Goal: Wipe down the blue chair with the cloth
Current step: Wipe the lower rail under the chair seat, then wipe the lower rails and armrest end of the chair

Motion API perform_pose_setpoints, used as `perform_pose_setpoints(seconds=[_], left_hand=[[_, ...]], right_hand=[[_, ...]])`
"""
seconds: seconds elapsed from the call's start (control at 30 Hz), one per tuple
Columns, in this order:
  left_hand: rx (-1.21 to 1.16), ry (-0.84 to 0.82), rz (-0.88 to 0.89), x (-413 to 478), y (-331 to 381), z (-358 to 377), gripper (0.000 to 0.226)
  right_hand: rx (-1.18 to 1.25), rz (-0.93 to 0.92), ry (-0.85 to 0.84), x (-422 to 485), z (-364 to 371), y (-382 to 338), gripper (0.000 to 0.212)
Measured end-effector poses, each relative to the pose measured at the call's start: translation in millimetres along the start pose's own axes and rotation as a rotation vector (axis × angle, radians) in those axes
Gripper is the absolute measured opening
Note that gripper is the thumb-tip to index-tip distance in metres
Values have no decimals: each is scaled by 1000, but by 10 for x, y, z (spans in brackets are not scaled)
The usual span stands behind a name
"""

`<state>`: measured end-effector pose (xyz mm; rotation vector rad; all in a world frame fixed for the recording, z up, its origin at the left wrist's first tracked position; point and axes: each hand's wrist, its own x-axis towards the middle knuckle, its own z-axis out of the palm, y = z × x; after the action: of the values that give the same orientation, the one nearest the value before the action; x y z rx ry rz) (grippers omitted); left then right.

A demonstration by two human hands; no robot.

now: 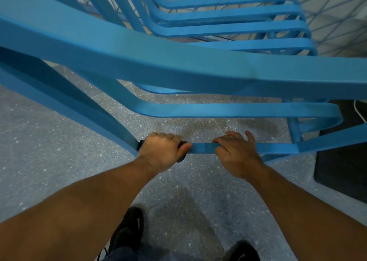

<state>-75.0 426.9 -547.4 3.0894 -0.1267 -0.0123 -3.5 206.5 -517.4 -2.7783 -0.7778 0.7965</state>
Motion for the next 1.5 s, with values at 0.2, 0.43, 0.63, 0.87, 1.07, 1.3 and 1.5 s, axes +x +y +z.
perform_pose_setpoints(seconds=[0.2, 0.43, 0.63, 0.87, 1.07, 1.3, 1.5], left_hand=[[-116, 180, -140, 60, 215, 50, 47], [-473, 173, -469, 184, 307, -374, 40], [-621, -29, -320, -487, 206, -722, 45], [-931, 141, -965, -1334, -374, -1293, 34], [-1292, 532, -1058, -1335, -639, -2086, 30], [-1618, 704, -892, -854, -748, -2542, 31], [-1796, 690, -725, -530, -276, -2600, 42]], right_hand=[[8, 13, -7, 0, -13, -13, 58], [-55, 24, -92, -36, -95, -28, 54], [-51, -5, -45, -347, -201, -369, 63], [187, -371, 391, -1044, -856, -1443, 33], [299, -551, 890, -1298, -1659, -2273, 11], [159, -322, 880, -1304, -2015, -2621, 32], [300, -282, 702, -1073, -1949, -2856, 61]])
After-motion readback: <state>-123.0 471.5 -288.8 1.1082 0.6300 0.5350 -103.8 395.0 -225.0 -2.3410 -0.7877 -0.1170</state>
